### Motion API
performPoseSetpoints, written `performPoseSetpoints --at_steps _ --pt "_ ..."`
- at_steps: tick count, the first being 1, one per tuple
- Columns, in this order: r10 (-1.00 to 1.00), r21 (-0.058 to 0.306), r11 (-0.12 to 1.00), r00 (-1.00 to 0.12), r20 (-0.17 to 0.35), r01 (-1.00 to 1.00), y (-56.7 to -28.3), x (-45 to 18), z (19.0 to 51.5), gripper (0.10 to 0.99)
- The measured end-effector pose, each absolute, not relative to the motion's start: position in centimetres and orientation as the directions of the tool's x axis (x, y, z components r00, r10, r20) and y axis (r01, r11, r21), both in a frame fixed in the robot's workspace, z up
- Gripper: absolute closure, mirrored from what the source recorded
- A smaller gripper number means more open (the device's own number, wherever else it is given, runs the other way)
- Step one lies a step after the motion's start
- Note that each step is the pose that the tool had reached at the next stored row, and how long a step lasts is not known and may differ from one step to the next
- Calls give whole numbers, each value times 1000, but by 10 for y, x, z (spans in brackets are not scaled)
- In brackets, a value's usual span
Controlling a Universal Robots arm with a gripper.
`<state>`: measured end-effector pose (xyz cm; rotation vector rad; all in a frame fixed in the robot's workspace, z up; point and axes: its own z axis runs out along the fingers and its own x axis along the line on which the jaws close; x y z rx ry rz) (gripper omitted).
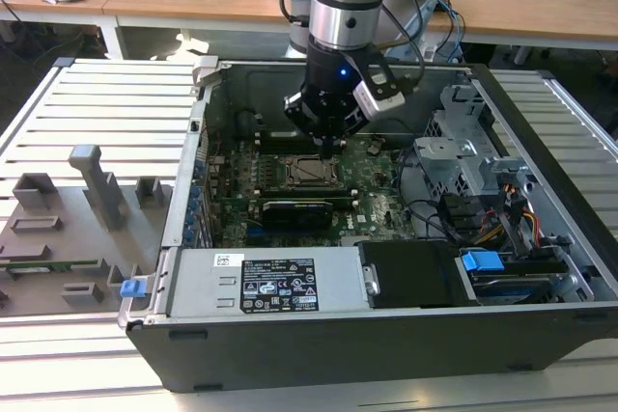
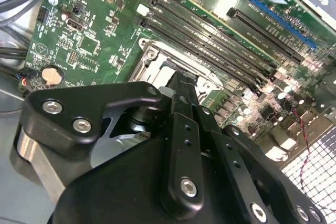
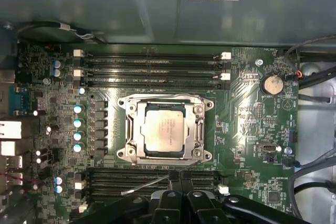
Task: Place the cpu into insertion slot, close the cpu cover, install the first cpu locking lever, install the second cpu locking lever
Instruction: 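Install the second cpu locking lever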
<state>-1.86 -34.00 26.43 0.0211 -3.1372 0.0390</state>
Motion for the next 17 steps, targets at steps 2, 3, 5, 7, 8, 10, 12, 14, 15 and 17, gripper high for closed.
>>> performPoseSetpoints --at_steps 2,3,5,7,8,10,12,14,15,17 --pt "-13 -25 1000 -1000 4 -13 -342 -19 264 980" --pt "-13 -25 1000 -1000 4 -13 -343 -19 264 980" --pt "-13 -25 1000 -1000 4 -13 -345 -19 263 980" --pt "-13 -25 1000 -1000 4 -13 -347 -19 260 980" --pt "-13 -25 1000 -1000 4 -13 -347 -19 258 980" --pt "-13 -24 1000 -1000 4 -13 -348 -19 254 980" --pt "-13 -21 1000 -1000 4 -13 -349 -19 250 980" --pt "-13 -20 1000 -1000 4 -13 -350 -19 246 980" --pt "-13 -20 1000 -1000 4 -13 -350 -19 245 980" --pt "-13 -18 1000 -1000 4 -13 -350 -19 240 980"
